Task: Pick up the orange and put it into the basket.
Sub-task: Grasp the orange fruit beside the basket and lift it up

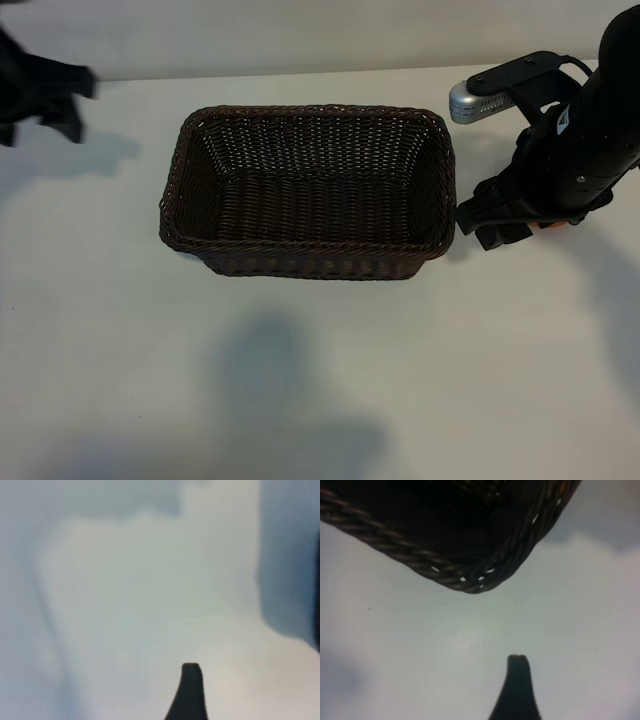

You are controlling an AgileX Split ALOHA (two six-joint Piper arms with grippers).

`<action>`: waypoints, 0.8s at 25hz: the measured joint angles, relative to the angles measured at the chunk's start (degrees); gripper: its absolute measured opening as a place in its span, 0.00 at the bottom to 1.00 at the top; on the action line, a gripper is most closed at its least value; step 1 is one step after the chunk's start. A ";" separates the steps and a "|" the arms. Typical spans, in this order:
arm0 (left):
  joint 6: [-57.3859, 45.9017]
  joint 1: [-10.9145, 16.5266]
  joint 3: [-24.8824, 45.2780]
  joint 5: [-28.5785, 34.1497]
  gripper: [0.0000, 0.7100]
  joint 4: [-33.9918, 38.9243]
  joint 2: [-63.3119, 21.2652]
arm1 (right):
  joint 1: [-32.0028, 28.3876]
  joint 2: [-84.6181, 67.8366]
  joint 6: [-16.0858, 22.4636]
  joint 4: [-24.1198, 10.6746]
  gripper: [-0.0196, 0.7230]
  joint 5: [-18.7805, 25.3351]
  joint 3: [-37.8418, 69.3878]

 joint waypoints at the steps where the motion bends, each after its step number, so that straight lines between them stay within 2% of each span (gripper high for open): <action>1: 0.38 1.21 0.00 0.47 0.89 -0.01 -0.51 | 0.00 0.00 0.00 0.00 0.78 0.00 0.00; 4: 2.48 5.49 0.00 1.31 0.88 -2.03 -2.40 | 0.00 0.00 0.00 0.00 0.78 0.01 0.00; 8: 6.06 8.48 0.00 1.61 0.87 -7.10 -4.94 | 0.00 0.00 0.00 -0.11 0.78 0.01 0.00; 13: 8.56 9.22 0.00 3.84 0.84 -9.02 -10.29 | 0.00 0.00 0.00 -0.11 0.78 0.01 0.00; 20: 9.13 9.22 0.00 4.14 0.84 -9.02 -25.00 | 0.00 0.00 0.00 -0.48 0.78 0.01 0.00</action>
